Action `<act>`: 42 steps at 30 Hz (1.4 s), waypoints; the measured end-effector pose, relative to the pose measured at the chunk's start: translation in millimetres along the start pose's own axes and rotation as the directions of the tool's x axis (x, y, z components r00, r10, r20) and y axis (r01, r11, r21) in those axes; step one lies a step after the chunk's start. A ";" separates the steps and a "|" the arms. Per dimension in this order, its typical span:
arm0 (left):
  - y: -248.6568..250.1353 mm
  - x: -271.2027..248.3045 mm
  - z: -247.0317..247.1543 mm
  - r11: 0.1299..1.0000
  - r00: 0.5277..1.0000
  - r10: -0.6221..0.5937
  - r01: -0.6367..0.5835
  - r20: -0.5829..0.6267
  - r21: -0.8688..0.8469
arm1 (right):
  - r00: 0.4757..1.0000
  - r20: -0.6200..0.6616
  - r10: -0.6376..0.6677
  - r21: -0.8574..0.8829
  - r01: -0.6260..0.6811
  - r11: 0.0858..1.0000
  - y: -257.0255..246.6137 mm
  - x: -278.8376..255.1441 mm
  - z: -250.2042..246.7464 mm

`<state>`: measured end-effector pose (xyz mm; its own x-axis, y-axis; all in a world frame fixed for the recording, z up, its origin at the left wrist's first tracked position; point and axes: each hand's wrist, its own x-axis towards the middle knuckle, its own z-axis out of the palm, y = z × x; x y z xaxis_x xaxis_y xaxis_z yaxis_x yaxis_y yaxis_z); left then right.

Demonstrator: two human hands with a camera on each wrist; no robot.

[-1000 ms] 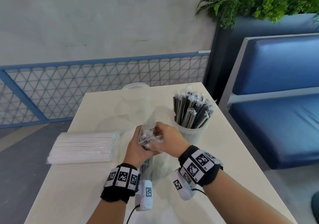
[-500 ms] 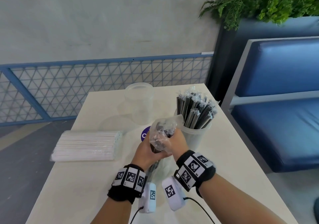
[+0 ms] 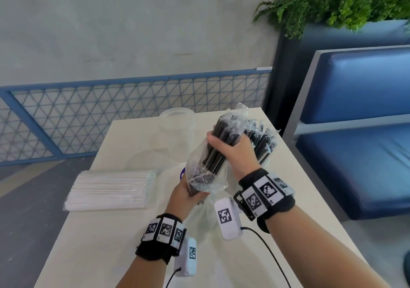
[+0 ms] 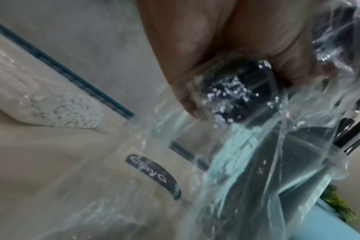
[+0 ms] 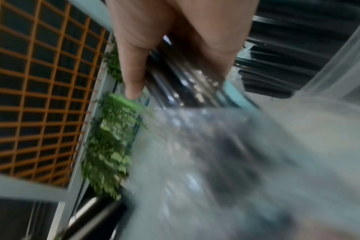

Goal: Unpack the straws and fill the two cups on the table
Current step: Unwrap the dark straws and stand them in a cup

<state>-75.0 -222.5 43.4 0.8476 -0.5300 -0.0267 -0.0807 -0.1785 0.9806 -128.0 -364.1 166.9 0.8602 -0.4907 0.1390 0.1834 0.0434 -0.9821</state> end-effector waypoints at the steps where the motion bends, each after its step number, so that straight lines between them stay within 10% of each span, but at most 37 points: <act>1: -0.2 0.3 1.4 1.000 1.000 0.004 -0.004 -0.002 -0.010 | 0.998 0.054 0.014 -0.057 -0.011 0.998 4.3 -5.4 2.6; 6: 7.3 -0.6 7.6 0.999 0.999 0.039 -0.039 0.038 -0.012 | 0.998 -0.041 0.040 -0.111 -0.044 0.993 17.0 -16.8 9.0; 16: -5.4 5.0 -5.8 0.989 0.982 -0.018 -0.010 -0.190 -0.145 | 0.874 -0.323 -0.363 -0.310 0.265 0.913 -46.5 18.2 -17.1; 35: 31.3 1.3 8.7 0.949 0.969 0.089 -0.153 -0.231 -0.276 | 0.950 -0.311 0.016 -0.392 -0.143 0.909 39.3 27.2 -24.7; 39: 30.3 2.1 3.4 0.947 0.967 0.086 -0.154 -0.240 -0.280 | 0.872 -0.311 -0.377 -0.474 0.202 0.857 10.1 23.2 -16.2; 42: 27.7 4.5 2.7 0.947 0.968 0.074 -0.143 -0.240 -0.287 | 0.746 -0.129 -0.654 -0.652 0.433 0.622 -11.5 34.7 -10.8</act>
<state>-74.9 -232.1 69.9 0.9403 -0.3275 0.0929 -0.0473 0.1445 0.9884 -105.4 -391.0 181.6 0.4605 -0.5062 0.7292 0.1761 -0.7530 -0.6340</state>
